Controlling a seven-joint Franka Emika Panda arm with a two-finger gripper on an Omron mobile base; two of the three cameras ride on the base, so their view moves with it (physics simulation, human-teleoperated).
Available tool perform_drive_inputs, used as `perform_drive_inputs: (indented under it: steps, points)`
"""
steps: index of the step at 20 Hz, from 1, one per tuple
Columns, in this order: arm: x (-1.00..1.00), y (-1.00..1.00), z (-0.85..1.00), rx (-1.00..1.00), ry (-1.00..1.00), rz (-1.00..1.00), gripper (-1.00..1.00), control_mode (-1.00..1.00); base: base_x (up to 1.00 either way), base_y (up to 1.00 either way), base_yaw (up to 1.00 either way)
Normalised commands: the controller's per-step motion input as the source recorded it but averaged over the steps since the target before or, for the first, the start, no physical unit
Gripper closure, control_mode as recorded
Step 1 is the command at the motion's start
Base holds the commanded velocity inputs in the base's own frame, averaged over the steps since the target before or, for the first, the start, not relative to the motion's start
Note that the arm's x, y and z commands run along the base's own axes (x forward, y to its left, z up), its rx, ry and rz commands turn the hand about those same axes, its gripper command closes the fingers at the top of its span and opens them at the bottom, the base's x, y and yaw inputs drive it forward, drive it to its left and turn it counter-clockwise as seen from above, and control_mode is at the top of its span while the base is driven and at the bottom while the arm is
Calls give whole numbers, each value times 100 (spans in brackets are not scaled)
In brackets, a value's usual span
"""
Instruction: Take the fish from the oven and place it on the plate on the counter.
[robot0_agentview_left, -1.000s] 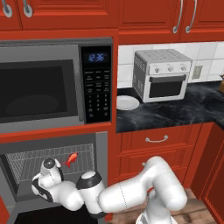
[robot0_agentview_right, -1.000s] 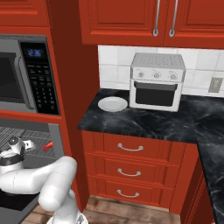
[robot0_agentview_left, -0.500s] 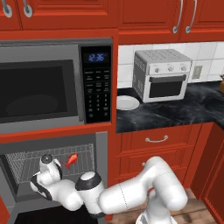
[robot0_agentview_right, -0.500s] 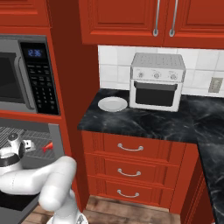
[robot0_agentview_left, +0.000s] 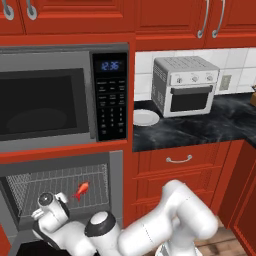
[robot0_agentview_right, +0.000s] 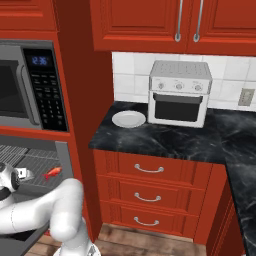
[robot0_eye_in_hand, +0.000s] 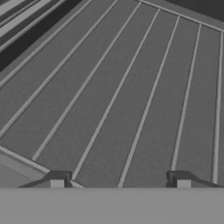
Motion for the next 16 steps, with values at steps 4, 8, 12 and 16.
perform_drive_inputs:
  steps: [4, 8, 12, 16]
  points:
    - [-94, 0, -100, -11, -10, -7, -100, -100, 0, 0, 0]
    - [-84, 0, -100, -12, 0, -6, -100, -100, 0, 0, 0]
    - [-77, 0, -100, -13, 0, -5, -100, -100, 0, 0, 0]
    - [-91, 0, -100, -12, 0, -5, -100, -100, 0, 0, 0]
